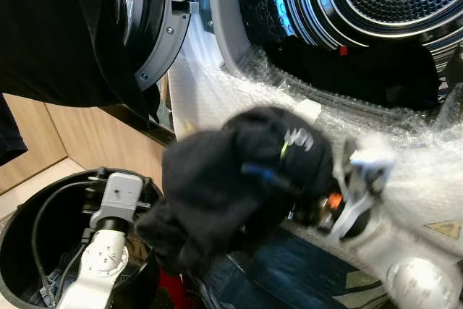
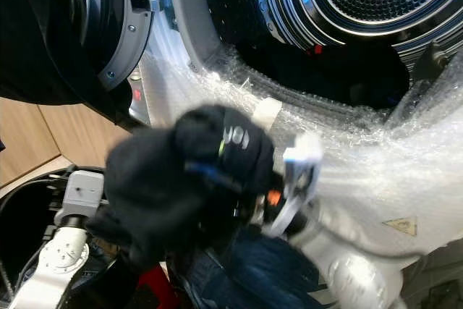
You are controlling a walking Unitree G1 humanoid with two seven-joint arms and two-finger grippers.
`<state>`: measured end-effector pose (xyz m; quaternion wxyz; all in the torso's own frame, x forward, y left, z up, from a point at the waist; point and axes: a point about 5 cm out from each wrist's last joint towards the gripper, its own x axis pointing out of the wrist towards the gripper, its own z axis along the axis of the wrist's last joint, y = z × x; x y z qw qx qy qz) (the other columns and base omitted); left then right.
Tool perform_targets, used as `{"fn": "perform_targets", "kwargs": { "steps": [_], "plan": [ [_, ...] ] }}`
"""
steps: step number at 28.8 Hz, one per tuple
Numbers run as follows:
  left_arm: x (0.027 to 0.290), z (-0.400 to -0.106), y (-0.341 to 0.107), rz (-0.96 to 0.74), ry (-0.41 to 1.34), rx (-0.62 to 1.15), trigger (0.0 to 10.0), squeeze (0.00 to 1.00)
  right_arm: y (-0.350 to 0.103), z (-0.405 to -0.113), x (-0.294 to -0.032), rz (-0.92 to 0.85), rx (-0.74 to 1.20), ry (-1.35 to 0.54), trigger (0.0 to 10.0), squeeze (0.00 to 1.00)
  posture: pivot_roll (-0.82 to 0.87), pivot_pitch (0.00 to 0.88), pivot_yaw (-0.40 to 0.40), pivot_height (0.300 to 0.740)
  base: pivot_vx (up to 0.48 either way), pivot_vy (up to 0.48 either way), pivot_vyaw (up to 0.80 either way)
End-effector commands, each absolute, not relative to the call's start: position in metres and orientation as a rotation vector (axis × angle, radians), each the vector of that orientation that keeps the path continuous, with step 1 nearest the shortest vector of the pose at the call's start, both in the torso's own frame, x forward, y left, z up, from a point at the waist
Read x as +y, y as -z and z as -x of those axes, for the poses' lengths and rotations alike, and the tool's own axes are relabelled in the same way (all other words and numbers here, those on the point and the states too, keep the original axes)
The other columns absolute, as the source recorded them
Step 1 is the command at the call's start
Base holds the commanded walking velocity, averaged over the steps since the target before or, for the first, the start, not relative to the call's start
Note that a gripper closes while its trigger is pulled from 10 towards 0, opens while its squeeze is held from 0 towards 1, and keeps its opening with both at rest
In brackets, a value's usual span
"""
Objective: Clothes washing
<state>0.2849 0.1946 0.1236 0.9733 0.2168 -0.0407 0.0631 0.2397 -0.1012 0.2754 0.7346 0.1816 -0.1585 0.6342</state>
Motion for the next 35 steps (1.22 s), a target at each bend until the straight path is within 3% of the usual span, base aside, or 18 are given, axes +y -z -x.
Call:
{"fn": "perform_targets", "kwargs": {
  "steps": [1, 12, 18, 20, 22, 24, 28, 32, 35],
  "plan": [
    [0.189, -0.288, -0.122, -0.439, -0.107, -0.099, 10.0, 0.00, -0.300, -0.241, -0.106, -0.414, -0.451, -1.394, 0.0, 0.00, 0.14, 0.018, -0.109, 0.740, 0.000, 0.000, 0.00],
    [0.187, -0.291, -0.117, -0.423, -0.114, -0.101, 10.0, 0.00, -0.381, -0.290, -0.122, -0.382, -0.750, -1.243, 0.0, 0.00, 0.14, 0.012, -0.110, 0.740, 0.000, 0.000, 0.00],
    [0.185, -0.291, -0.116, -0.410, -0.113, -0.105, 10.0, 0.00, -0.420, -0.317, -0.134, -0.419, -0.819, -1.142, 0.0, 0.00, 0.14, 0.009, -0.115, 0.740, 0.000, 0.000, 0.00],
    [0.182, -0.291, -0.114, -0.402, -0.109, -0.099, 10.0, 0.00, -0.438, -0.337, -0.140, -0.412, -0.830, -1.045, 0.0, 0.00, 0.14, 0.007, -0.115, 0.740, 0.000, 0.000, 0.00],
    [0.179, -0.291, -0.113, -0.405, -0.094, -0.101, 10.0, 0.00, -0.456, -0.362, -0.150, -0.380, -0.781, -0.827, 0.0, 0.00, 0.14, 0.001, -0.111, 0.740, 0.000, 0.000, 0.00],
    [0.178, -0.292, -0.114, -0.403, -0.093, -0.103, 10.0, 0.00, -0.466, -0.370, -0.157, -0.367, -0.751, -0.702, 0.0, 0.00, 0.14, 0.000, -0.111, 0.740, 0.000, 0.000, 0.00],
    [0.174, -0.293, -0.111, -0.420, -0.067, -0.099, 10.0, 0.00, -0.490, -0.381, -0.167, -0.367, -0.655, -0.379, 0.0, 0.00, 0.13, 0.000, -0.101, 0.740, 0.000, 0.000, 0.00],
    [0.172, -0.292, -0.111, -0.436, -0.062, -0.103, 10.0, 0.00, -0.496, -0.380, -0.183, -0.315, -0.627, -0.186, 0.0, 0.00, 0.12, 0.000, -0.099, 0.740, 0.000, 0.000, 0.00],
    [0.170, -0.291, -0.109, -0.426, -0.067, -0.099, 10.0, 0.00, -0.501, -0.375, -0.211, -0.136, -0.624, 0.164, 0.0, 0.00, 0.11, 0.000, -0.108, 0.740, 0.000, 0.000, 0.00]
  ]
}}
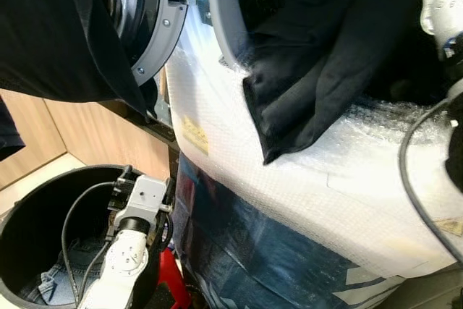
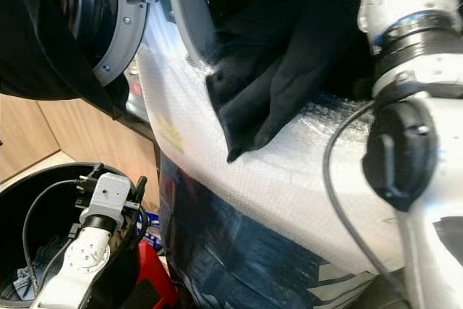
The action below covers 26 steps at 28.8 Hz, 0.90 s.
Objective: Clothes washing
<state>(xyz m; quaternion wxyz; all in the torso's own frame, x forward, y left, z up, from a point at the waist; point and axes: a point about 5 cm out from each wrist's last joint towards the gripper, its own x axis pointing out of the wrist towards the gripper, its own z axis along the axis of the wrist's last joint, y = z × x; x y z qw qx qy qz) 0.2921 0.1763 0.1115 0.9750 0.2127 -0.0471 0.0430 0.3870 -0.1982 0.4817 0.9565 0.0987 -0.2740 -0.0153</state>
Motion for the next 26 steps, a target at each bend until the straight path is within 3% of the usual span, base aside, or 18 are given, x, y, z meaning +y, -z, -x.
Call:
{"fn": "perform_targets", "kwargs": {
  "steps": [1, 4, 6, 9, 10, 11, 12, 17, 18, 19, 20, 26],
  "plan": [
    [0.170, -0.291, -0.109, -0.426, -0.066, -0.099, 10.0, 0.00, -0.501, -0.375, -0.212, -0.112, -0.625, 0.194, 0.0, 0.00, 0.11, 0.000, -0.108, 0.740, 0.000, 0.000, 0.00],
    [0.167, -0.291, -0.110, -0.426, -0.064, -0.110, 10.0, 0.00, -0.504, -0.373, -0.208, -0.069, -0.654, 0.248, 0.0, 0.00, 0.12, 0.000, -0.106, 0.740, 0.000, 0.000, 0.00],
    [0.166, -0.291, -0.111, -0.420, -0.065, -0.114, 10.0, 0.00, -0.491, -0.385, -0.185, -0.094, -0.580, 0.100, 0.0, 0.00, 0.12, 0.000, -0.109, 0.740, 0.000, 0.000, 0.00],
    [0.166, -0.291, -0.111, -0.424, -0.062, -0.111, 10.0, 0.00, -0.483, -0.390, -0.172, -0.066, -0.539, 0.025, 0.0, 0.00, 0.12, 0.000, -0.112, 0.740, 0.000, 0.000, 0.00],
    [0.166, -0.291, -0.111, -0.424, -0.061, -0.110, 10.0, 0.00, -0.477, -0.393, -0.164, -0.050, -0.517, -0.017, 4.3, 0.00, 0.12, 0.000, -0.110, 0.740, 0.000, 0.000, 0.00],
    [0.166, -0.291, -0.111, -0.425, -0.061, -0.110, 10.0, 0.00, -0.474, -0.395, -0.159, -0.039, -0.504, -0.040, 4.3, 0.00, 0.12, 0.000, -0.110, 0.740, 0.000, 0.000, 0.00],
    [0.166, -0.291, -0.110, -0.425, -0.057, -0.104, 10.0, 0.00, -0.462, -0.401, -0.152, -0.020, -0.469, -0.038, 10.0, 0.00, 0.12, 0.000, -0.110, 0.740, 0.000, 0.000, 0.00],
    [0.165, -0.292, -0.109, -0.425, -0.049, -0.100, 10.0, 0.00, -0.417, -0.416, -0.122, 0.063, -0.334, -0.175, 10.0, 0.00, 0.12, 0.000, -0.109, 0.740, 0.000, 0.000, 0.00],
    [0.164, -0.292, -0.108, -0.423, -0.045, -0.098, 10.0, 0.00, -0.398, -0.421, -0.116, 0.077, -0.281, -0.173, 10.0, 0.47, 0.12, 0.000, -0.105, 0.740, 0.000, 0.000, 0.00],
    [0.164, -0.292, -0.108, -0.423, -0.043, -0.097, 10.0, 0.00, -0.392, -0.422, -0.115, 0.078, -0.264, -0.172, 10.0, 0.47, 0.12, 0.000, -0.105, 0.740, 0.000, 0.000, 0.00],
    [0.163, -0.292, -0.108, -0.425, -0.041, -0.094, 10.0, 0.00, -0.389, -0.423, -0.114, 0.080, -0.256, -0.178, 10.0, 1.00, 0.12, 0.000, -0.105, 0.740, 0.000, 0.000, 0.00],
    [0.161, -0.291, -0.107, -0.424, -0.030, -0.093, 10.0, 0.00, -0.381, -0.424, -0.112, 0.016, -0.240, -0.170, 10.0, 1.00, 0.12, 0.000, -0.101, 0.740, 0.000, 0.000, 0.00]
  ]
}}
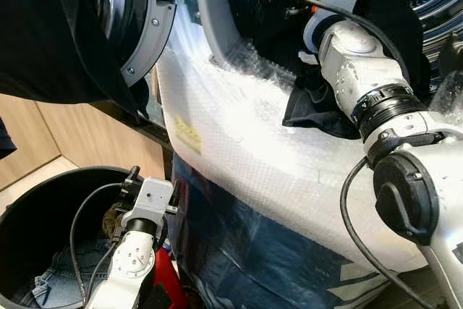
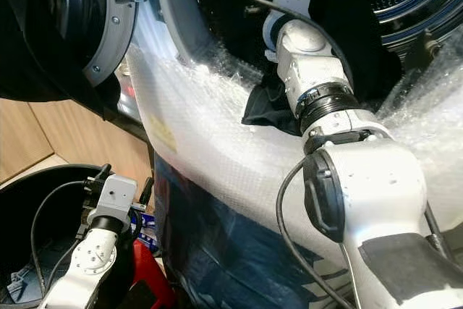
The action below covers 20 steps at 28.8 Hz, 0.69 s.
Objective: Clothes washing
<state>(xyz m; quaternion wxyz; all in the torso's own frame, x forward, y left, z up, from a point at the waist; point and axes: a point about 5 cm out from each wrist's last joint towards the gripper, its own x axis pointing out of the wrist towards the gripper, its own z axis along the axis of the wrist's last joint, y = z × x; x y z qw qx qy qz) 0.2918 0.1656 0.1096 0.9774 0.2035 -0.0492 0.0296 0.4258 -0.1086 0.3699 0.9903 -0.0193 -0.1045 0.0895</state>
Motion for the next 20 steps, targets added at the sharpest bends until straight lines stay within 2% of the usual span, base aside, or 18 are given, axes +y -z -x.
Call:
{"fn": "perform_targets", "kwargs": {
  "steps": [1, 20],
  "plan": [
    [0.161, -0.291, -0.107, -0.425, -0.029, -0.093, 10.0, 0.00, -0.381, -0.424, -0.112, 0.015, -0.240, -0.172, 10.0, 1.00, 0.12, 0.000, -0.101, 0.740, 0.000, 0.000, 0.00],
    [0.158, -0.292, -0.108, -0.424, -0.023, -0.099, 10.0, 0.00, -0.361, -0.426, -0.129, -0.072, -0.273, -0.112, 10.0, 1.00, 0.14, 0.000, -0.107, 0.740, 0.000, 0.000, 0.00]
  ]
}}
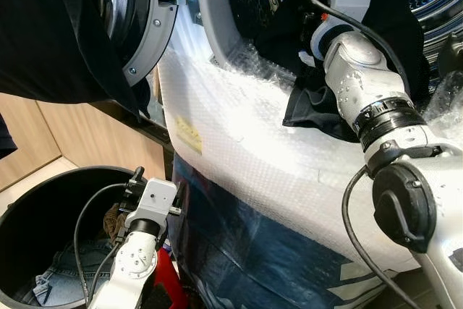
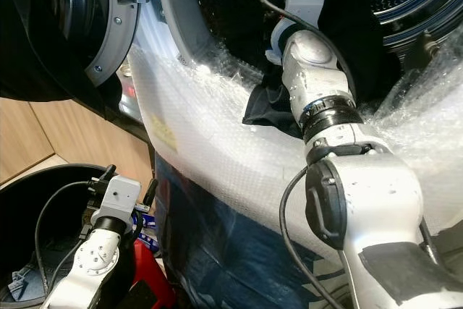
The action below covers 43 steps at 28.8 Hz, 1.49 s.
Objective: Clothes washing
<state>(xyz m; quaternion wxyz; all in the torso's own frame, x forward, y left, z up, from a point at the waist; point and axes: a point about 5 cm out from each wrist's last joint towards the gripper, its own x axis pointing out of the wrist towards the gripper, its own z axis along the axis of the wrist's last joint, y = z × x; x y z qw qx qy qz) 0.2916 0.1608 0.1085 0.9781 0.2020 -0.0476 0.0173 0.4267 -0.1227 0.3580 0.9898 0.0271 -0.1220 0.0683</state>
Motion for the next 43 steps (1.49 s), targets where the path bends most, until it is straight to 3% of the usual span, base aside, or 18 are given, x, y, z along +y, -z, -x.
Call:
{"fn": "perform_targets", "kwargs": {
  "steps": [1, 9, 13, 17, 18, 20, 25, 26, 30, 33, 37, 39, 40, 43],
  "plan": [
    [0.158, -0.292, -0.109, -0.423, -0.026, -0.099, 10.0, 0.00, -0.360, -0.426, -0.130, -0.072, -0.274, -0.109, 10.0, 1.00, 0.14, 0.000, -0.106, 0.740, 0.000, 0.000, 0.00],
    [0.160, -0.289, -0.107, -0.423, -0.039, -0.095, 10.0, 0.00, -0.360, -0.421, -0.146, -0.056, -0.330, -0.043, 10.0, 1.00, 0.15, 0.000, -0.112, 0.740, 0.000, 0.000, 0.00],
    [0.163, -0.289, -0.109, -0.423, -0.052, -0.098, 10.0, 0.00, -0.359, -0.416, -0.174, 0.082, -0.371, 0.142, 10.0, 1.00, 0.16, 0.000, -0.109, 0.740, 0.000, 0.000, 0.00],
    [0.164, -0.289, -0.109, -0.430, -0.048, -0.095, 10.0, 0.00, -0.359, -0.412, -0.182, 0.123, -0.400, 0.226, 10.0, 1.00, 0.15, 0.000, -0.104, 0.740, 0.000, 0.000, 0.00],
    [0.165, -0.288, -0.109, -0.433, -0.046, -0.092, 10.0, 0.00, -0.359, -0.410, -0.174, 0.141, -0.414, 0.181, 10.0, 0.04, 0.15, 0.000, -0.101, 0.740, 0.000, 0.000, 0.00],
    [0.165, -0.288, -0.109, -0.434, -0.048, -0.090, 10.0, 0.00, -0.357, -0.408, -0.167, 0.117, -0.419, 0.141, 10.0, 0.00, 0.15, 0.000, -0.101, 0.740, 0.000, 0.000, 0.00],
    [0.166, -0.288, -0.109, -0.435, -0.051, -0.087, 10.0, 0.00, -0.350, -0.406, -0.160, 0.051, -0.405, 0.104, 10.0, 0.00, 0.16, 0.000, -0.098, 0.740, 0.000, 0.000, 0.00],
    [0.166, -0.288, -0.109, -0.435, -0.051, -0.087, 10.0, 0.00, -0.349, -0.406, -0.160, 0.045, -0.401, 0.103, 10.0, 1.00, 0.16, 0.000, -0.096, 0.740, 0.000, 0.000, 0.00],
    [0.166, -0.288, -0.110, -0.435, -0.051, -0.086, 10.0, 0.00, -0.356, -0.406, -0.158, -0.023, -0.409, 0.047, 10.0, 1.00, 0.15, 0.000, -0.092, 0.740, 0.000, 0.000, 0.00],
    [0.166, -0.290, -0.111, -0.433, -0.052, -0.090, 10.0, 0.00, -0.382, -0.405, -0.152, -0.047, -0.481, -0.125, 10.0, 1.00, 0.14, 0.000, -0.085, 0.740, 0.000, 0.000, 0.00],
    [0.166, -0.292, -0.113, -0.440, -0.045, -0.096, 10.0, 0.00, -0.409, -0.403, -0.204, -0.107, -0.512, 0.255, 10.0, 1.00, 0.15, 0.000, -0.085, 0.740, 0.000, 0.000, 0.00],
    [0.167, -0.292, -0.113, -0.442, -0.050, -0.096, 10.0, 0.00, -0.428, -0.394, -0.219, -0.049, -0.563, 0.336, 10.0, 1.00, 0.15, 0.000, -0.082, 0.740, 0.000, 0.000, 0.00],
    [0.167, -0.292, -0.113, -0.442, -0.050, -0.096, 10.0, 0.00, -0.428, -0.394, -0.219, -0.049, -0.563, 0.336, 10.0, 1.00, 0.15, 0.000, -0.082, 0.740, 0.000, 0.000, 0.00],
    [0.168, -0.292, -0.112, -0.443, -0.052, -0.087, 10.0, 0.00, -0.416, -0.401, -0.186, 0.053, -0.523, 0.138, 10.0, 1.00, 0.14, 0.000, -0.079, 0.740, 0.000, 0.000, 0.00]
  ]
}}
